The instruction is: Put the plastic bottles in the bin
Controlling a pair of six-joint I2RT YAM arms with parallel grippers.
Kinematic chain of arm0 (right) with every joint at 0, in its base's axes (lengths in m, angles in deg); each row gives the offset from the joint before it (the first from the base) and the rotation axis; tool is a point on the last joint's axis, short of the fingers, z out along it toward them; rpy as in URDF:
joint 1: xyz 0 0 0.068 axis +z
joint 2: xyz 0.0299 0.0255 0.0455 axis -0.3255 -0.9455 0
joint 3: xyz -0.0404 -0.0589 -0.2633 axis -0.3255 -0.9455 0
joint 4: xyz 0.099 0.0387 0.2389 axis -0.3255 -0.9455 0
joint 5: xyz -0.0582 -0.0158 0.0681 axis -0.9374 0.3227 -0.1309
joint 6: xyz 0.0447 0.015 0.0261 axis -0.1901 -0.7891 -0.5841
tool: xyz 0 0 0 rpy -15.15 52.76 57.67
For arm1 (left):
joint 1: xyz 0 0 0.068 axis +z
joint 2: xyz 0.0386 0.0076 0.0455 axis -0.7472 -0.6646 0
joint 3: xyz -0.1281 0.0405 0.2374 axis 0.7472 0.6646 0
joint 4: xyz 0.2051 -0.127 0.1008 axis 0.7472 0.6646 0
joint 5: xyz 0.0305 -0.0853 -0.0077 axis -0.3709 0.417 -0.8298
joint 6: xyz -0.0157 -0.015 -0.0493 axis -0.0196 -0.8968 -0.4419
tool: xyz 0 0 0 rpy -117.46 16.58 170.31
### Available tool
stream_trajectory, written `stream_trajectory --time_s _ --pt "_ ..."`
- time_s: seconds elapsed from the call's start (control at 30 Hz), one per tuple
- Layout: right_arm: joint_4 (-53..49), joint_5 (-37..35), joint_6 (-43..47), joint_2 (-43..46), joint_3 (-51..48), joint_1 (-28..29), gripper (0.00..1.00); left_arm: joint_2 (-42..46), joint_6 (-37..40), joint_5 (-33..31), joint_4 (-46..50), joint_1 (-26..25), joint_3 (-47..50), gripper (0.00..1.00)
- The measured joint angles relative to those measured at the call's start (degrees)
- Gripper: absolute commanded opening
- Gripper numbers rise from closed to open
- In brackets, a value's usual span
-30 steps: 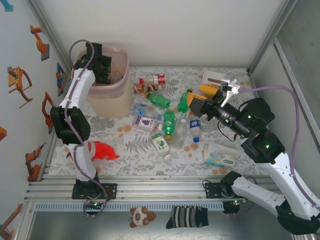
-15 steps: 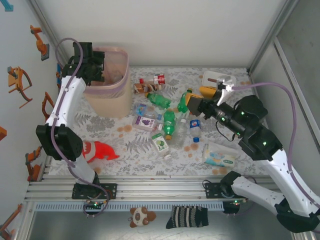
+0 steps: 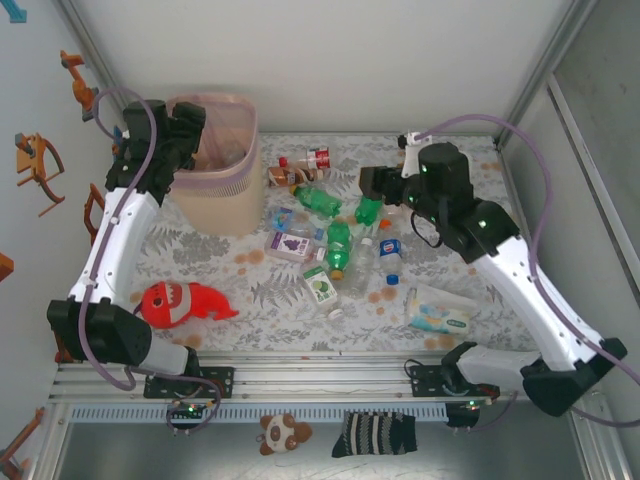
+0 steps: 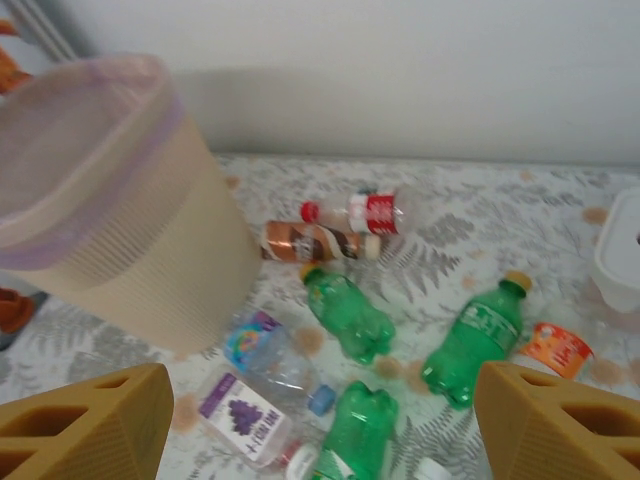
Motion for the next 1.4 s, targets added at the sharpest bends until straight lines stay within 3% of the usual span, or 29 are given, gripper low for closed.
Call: stream_trajectory --time_s 0.2,0.33,0.63,0.9,1.13,1.4 --pt "-2.25 4.09 -1.64 -9.16 1.81 -4.50 0.77 5.84 8.52 5.01 -5.81 0.00 7.65 0.78" --pt "-2.75 7.52 2.82 -15.58 4.90 -5.84 0.76 8.50 12.50 7.96 -7.58 0.00 10.75 0.78" --pt "-3.30 12.44 34.38 -31.82 13.88 -7.96 0.76 13.94 17.94 10.91 -8.17 0.00 15.56 0.77" --pt "-3.28 15.34 62.31 -50.29 27.69 -10.16 0.76 15.72 20.87 11.08 -5.29 0.00 16.46 0.77" --pt "-0.96 16.35 77.48 -63.47 40.63 -11.06 0.79 16.06 22.34 11.19 -4.04 0.00 16.52 0.76" --pt "9.42 13.29 88.59 -72.83 43.06 -11.06 0.88 15.56 22.34 11.85 -4.15 -0.02 16.52 0.76"
